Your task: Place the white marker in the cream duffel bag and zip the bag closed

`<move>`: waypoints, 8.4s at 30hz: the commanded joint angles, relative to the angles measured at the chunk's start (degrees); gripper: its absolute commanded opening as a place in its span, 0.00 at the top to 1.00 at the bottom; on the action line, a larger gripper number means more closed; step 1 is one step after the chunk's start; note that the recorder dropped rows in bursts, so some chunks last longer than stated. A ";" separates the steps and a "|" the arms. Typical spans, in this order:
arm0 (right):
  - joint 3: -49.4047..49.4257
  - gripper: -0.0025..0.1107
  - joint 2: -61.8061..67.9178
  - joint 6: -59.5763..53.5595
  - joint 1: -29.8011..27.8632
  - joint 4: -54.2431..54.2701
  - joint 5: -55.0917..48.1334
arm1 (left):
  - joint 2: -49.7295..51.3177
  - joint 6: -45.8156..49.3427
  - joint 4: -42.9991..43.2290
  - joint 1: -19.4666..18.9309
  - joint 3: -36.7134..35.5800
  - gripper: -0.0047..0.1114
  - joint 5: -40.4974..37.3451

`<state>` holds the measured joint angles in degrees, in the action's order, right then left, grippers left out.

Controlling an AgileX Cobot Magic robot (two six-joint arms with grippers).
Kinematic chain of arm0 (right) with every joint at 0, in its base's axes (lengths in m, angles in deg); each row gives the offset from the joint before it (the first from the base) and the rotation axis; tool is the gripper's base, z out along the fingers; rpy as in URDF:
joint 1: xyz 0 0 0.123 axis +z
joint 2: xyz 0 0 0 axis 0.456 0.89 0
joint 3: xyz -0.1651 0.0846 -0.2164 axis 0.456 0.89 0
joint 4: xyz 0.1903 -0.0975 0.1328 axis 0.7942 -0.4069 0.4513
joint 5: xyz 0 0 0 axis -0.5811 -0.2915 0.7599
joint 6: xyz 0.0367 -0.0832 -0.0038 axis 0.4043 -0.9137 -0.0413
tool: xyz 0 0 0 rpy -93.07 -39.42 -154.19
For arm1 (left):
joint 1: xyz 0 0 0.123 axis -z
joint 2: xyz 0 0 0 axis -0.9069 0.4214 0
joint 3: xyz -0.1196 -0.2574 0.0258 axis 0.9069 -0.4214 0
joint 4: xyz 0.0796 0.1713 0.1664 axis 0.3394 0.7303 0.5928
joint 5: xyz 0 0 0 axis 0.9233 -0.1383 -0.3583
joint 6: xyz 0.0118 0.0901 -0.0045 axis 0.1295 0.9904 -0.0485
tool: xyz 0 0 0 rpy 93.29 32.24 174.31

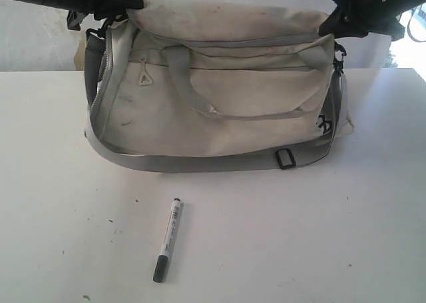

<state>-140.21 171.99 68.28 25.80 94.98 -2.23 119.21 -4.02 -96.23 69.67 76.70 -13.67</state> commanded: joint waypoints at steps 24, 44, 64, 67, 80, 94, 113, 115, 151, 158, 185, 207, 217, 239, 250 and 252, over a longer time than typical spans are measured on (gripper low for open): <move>-0.68 0.98 -0.40 4.57 -6.31 -4.04 1.24 | -6.02 11.58 -14.30 7.18 -15.25 0.96 2.56; -0.68 0.98 4.33 -5.24 -5.11 -3.44 -5.63 | -5.92 16.83 -1.67 9.93 -19.87 0.96 15.12; -1.28 0.55 1.70 -4.82 -3.69 -3.22 -13.13 | -6.02 -5.19 13.08 3.43 -19.24 0.26 13.87; -1.28 0.55 1.70 -4.82 -3.44 -3.22 -14.19 | -6.02 -9.22 12.49 1.52 -18.85 0.26 14.24; -1.28 0.55 1.70 -5.29 4.09 -3.38 -14.44 | -4.15 -18.90 8.46 -2.30 -18.74 0.26 19.27; -2.03 0.55 -1.39 -5.53 5.34 -13.22 -15.74 | 4.74 -7.19 -18.85 -8.05 -18.35 0.26 13.82; -1.92 0.55 -5.37 -2.68 5.34 -21.01 -20.13 | 20.34 -12.46 9.45 -9.87 17.67 0.32 5.43; -1.92 0.55 -5.37 -2.68 5.34 -21.01 -20.13 | 22.50 -12.59 11.41 -9.61 21.96 0.32 1.63; -1.92 0.59 -5.37 -1.68 5.34 -20.89 -20.13 | 33.52 -9.08 10.87 -0.65 31.81 0.41 7.94; -1.92 0.59 -5.37 -1.68 5.34 -20.89 -20.13 | 33.76 -5.29 10.87 0.52 31.81 0.43 9.49; -1.92 0.59 -5.37 -1.68 5.34 -20.89 -20.13 | 27.49 22.14 17.72 0.52 31.81 0.96 8.72; -1.92 0.59 -5.37 -1.68 5.34 -20.79 -20.13 | 27.56 0.02 26.61 0.52 31.81 0.52 12.88; -1.92 0.59 -5.37 -1.68 5.34 -20.63 -20.13 | 27.34 -8.51 24.47 0.07 32.65 0.52 6.22; -1.92 0.59 -5.37 -1.09 5.34 -20.57 -20.13 | 27.81 -8.50 28.40 0.18 32.45 0.77 6.90; -1.92 0.59 -5.37 -1.09 5.34 -20.57 -20.13 | 27.81 -6.80 27.57 0.66 31.07 0.77 7.10; -1.92 0.59 -5.37 -1.09 5.34 -20.57 -20.13 | 27.81 -6.80 27.57 0.75 31.07 0.77 7.11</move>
<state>-141.97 167.25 66.94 31.16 74.33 -22.27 147.41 -11.13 -68.06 70.12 108.14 -7.28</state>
